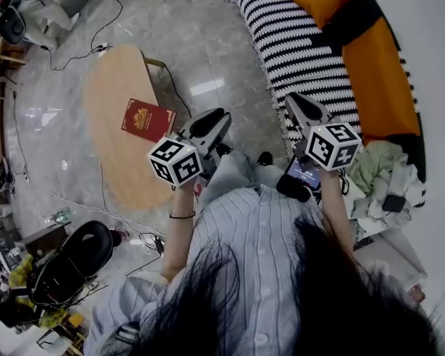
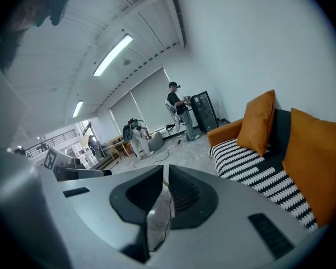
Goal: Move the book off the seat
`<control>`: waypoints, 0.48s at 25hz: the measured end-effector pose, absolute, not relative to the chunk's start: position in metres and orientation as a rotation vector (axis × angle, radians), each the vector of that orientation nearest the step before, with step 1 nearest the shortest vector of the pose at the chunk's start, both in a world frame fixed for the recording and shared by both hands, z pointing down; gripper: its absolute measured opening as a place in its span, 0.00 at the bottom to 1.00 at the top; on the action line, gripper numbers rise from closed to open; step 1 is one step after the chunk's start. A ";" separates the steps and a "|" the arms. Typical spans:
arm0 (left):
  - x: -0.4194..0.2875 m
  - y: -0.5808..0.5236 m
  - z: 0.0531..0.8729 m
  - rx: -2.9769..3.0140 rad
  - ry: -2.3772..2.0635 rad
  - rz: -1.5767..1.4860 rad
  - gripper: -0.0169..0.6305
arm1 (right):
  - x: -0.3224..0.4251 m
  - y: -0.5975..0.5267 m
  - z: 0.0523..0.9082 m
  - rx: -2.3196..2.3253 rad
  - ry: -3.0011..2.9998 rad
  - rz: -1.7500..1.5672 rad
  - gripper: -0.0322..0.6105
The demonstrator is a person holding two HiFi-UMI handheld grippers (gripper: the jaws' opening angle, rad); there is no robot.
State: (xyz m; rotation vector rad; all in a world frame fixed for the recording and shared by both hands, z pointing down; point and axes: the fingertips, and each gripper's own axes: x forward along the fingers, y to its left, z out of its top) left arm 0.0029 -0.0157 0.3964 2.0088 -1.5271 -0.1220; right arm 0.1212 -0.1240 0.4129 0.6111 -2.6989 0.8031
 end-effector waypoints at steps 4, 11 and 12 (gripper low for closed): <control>0.016 -0.015 0.396 2.013 -1.535 -0.123 0.18 | 0.131 -0.122 0.414 0.592 -2.702 0.789 0.12; 0.025 -0.005 0.399 1.999 -1.567 -0.126 0.17 | 0.140 -0.118 0.415 0.565 -2.717 0.770 0.12; 0.027 -0.003 0.399 1.997 -1.574 -0.129 0.18 | 0.142 -0.117 0.415 0.561 -2.720 0.768 0.12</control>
